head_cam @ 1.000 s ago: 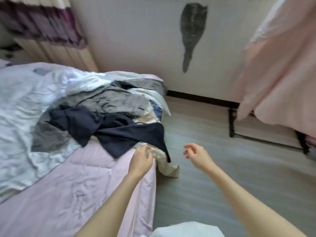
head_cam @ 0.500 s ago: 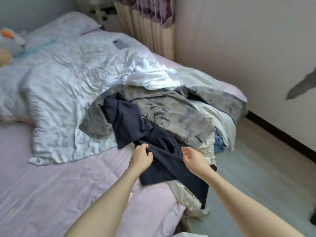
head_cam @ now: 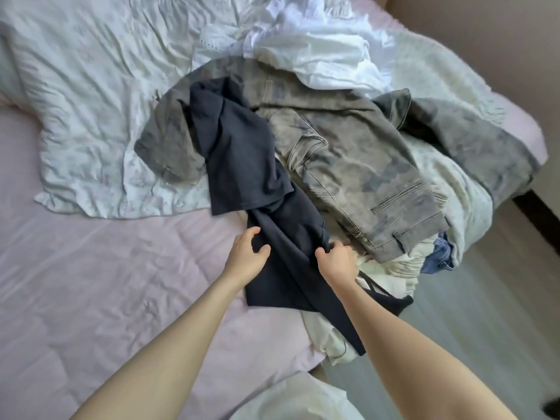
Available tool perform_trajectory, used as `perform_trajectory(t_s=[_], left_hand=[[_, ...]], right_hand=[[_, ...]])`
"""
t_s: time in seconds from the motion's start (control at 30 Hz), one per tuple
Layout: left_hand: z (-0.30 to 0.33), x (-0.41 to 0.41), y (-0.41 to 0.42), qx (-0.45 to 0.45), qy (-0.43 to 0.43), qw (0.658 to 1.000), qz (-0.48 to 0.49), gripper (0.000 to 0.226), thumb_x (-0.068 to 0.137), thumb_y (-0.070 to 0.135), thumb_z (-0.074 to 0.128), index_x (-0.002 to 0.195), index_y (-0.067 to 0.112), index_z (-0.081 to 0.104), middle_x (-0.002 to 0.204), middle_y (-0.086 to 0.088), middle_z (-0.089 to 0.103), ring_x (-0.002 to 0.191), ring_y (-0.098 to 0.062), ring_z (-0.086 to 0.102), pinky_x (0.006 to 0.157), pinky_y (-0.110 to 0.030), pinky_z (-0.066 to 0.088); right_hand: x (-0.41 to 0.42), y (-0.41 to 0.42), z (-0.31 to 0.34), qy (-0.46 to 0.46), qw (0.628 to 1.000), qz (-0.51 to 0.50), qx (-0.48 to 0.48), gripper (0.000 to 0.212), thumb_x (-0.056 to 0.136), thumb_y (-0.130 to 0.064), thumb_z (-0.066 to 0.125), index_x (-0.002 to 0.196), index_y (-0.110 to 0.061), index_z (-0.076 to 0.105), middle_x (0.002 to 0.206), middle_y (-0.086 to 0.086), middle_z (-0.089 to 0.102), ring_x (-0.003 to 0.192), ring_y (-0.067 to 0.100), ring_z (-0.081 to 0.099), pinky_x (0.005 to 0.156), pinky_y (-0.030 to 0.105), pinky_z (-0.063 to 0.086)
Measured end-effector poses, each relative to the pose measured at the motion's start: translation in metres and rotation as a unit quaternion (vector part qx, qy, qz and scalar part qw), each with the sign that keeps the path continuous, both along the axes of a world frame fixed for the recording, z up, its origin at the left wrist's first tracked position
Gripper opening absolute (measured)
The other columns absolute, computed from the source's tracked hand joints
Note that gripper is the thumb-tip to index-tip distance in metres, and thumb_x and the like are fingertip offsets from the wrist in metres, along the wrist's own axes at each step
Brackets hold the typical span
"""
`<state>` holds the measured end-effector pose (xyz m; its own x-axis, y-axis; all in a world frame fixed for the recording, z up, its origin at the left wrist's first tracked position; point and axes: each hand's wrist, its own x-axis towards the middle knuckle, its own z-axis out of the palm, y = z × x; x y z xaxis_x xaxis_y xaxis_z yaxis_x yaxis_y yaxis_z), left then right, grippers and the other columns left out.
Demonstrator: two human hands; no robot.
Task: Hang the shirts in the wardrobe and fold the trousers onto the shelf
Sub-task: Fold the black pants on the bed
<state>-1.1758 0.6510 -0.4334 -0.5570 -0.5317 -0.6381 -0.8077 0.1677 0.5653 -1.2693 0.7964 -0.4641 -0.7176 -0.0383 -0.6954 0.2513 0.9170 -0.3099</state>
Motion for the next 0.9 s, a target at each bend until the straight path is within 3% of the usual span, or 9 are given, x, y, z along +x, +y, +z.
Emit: perform_trajectory(t_s=[0.17,0.23,0.3,0.4,0.5,0.63,0.73,0.8,0.9], left_hand=[[0.034,0.01,-0.013,0.036,0.077,0.996,0.03,0.052,0.093,0.025,0.054,0.141,0.022,0.034,0.146,-0.002,0.033,0.127,-0.021,0.044,0.094,-0.025,0.038],[0.049,0.017,-0.013,0.143,0.092,0.981,0.096,0.059,0.091,0.032,0.057,0.142,0.029,0.028,0.144,0.002,0.035,0.125,-0.02,0.045,0.093,-0.033,0.044],[0.066,0.03,-0.014,0.297,0.092,0.934,0.176,0.063,0.087,0.035,0.063,0.136,0.043,0.023,0.133,0.003,0.048,0.112,-0.021,0.058,0.085,-0.043,0.053],[0.072,0.051,-0.01,0.303,0.105,0.923,0.214,0.052,0.089,0.008,0.06,0.124,0.031,0.031,0.119,-0.006,0.057,0.094,-0.023,0.066,0.074,-0.043,0.056],[0.078,0.077,-0.009,0.221,0.101,0.947,0.211,0.042,0.089,-0.015,0.039,0.127,0.002,0.046,0.126,-0.02,0.055,0.103,-0.029,0.056,0.093,-0.043,0.048],[0.092,0.107,-0.017,0.303,0.172,0.885,0.309,0.047,0.085,-0.019,0.021,0.117,0.0,0.051,0.118,-0.017,0.057,0.094,-0.026,0.058,0.072,-0.032,0.05],[0.102,0.135,-0.021,0.3,0.204,0.858,0.363,0.035,0.093,-0.006,0.029,0.104,0.013,0.057,0.101,-0.007,0.065,0.084,-0.019,0.065,0.063,-0.029,0.054],[0.094,0.159,-0.029,0.232,0.181,0.89,0.348,0.033,0.095,0.003,0.031,0.116,0.017,0.053,0.109,-0.003,0.062,0.094,-0.018,0.063,0.074,-0.028,0.055],[0.065,0.206,-0.051,0.087,0.061,0.968,0.226,0.045,0.098,0.021,0.034,0.143,0.016,0.032,0.143,-0.008,0.038,0.127,-0.026,0.041,0.103,-0.035,0.036]], right_hand=[[0.052,0.006,0.034,0.119,0.978,0.104,-0.133,0.022,0.087,-0.014,0.047,0.109,-0.017,0.048,0.105,0.006,0.055,0.103,0.028,0.049,0.086,0.038,0.033],[0.074,0.011,0.05,0.173,0.952,0.176,-0.182,0.021,0.088,-0.015,0.053,0.109,-0.016,0.053,0.105,0.002,0.056,0.103,0.024,0.05,0.084,0.036,0.032],[0.097,0.01,0.069,0.211,0.924,0.224,-0.228,0.021,0.084,-0.015,0.063,0.105,-0.014,0.061,0.111,0.007,0.054,0.105,0.026,0.05,0.085,0.039,0.036],[0.135,0.004,0.09,0.242,0.88,0.271,-0.304,0.012,0.084,-0.008,0.061,0.095,-0.006,0.065,0.097,0.009,0.059,0.089,0.028,0.055,0.074,0.038,0.045],[0.174,0.003,0.103,0.183,0.901,0.197,-0.342,0.011,0.089,-0.006,0.054,0.099,-0.006,0.057,0.092,0.001,0.058,0.086,0.018,0.056,0.075,0.03,0.047],[0.201,0.01,0.11,0.102,0.927,0.041,-0.358,0.015,0.09,-0.012,0.056,0.101,-0.021,0.049,0.091,-0.018,0.059,0.088,-0.003,0.06,0.076,0.011,0.045],[0.213,0.008,0.109,0.07,0.945,0.076,-0.312,0.019,0.09,-0.024,0.056,0.109,-0.022,0.056,0.098,-0.015,0.062,0.094,-0.004,0.058,0.083,0.016,0.045],[0.218,0.006,0.101,0.076,0.953,0.068,-0.284,0.025,0.092,-0.024,0.052,0.114,-0.014,0.058,0.107,-0.004,0.063,0.102,0.006,0.057,0.087,0.021,0.042],[0.232,0.005,0.078,0.057,0.971,0.047,-0.228,0.031,0.093,-0.017,0.049,0.121,-0.007,0.054,0.119,0.007,0.06,0.112,0.018,0.055,0.093,0.026,0.04]])
